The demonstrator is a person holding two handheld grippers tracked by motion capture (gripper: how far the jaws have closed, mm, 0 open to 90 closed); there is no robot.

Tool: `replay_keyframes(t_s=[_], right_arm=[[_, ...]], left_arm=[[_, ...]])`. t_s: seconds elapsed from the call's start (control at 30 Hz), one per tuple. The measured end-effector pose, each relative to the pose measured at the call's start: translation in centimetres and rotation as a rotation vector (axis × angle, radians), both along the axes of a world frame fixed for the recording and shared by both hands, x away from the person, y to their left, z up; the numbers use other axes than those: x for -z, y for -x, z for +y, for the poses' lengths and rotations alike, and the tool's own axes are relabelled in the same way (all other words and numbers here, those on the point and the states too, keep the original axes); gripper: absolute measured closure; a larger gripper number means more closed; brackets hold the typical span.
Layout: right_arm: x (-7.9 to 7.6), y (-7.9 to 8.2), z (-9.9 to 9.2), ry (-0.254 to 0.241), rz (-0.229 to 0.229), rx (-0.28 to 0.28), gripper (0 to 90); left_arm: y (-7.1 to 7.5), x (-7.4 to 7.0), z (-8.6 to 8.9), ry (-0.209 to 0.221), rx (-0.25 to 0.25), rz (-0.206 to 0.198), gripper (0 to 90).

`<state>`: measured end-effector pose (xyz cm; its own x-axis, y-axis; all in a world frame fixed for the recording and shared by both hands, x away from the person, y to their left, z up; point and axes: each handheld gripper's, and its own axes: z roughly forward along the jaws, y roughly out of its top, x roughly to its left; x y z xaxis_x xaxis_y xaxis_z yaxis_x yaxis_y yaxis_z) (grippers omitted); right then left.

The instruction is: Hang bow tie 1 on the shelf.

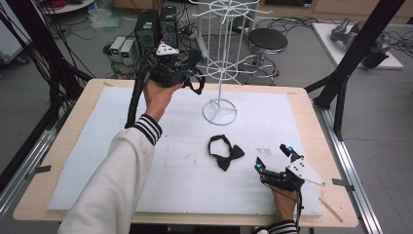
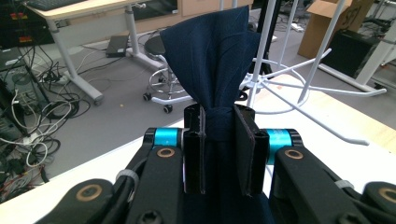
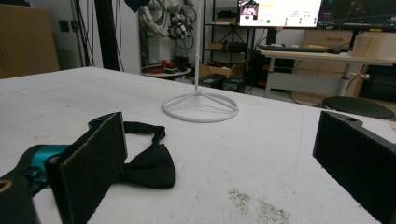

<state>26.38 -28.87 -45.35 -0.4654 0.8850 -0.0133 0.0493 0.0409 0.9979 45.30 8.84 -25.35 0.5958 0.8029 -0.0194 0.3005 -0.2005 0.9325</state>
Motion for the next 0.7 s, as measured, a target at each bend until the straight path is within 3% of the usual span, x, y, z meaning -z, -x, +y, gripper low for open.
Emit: replay_keyframes(t_s=[0.7], right_arm=[[0.0, 0.0, 0.0, 0.0, -0.001, 0.001, 2.2]], left_arm=[[0.1, -0.3, -1.2, -0.005, -0.021, 0.01, 74.7]])
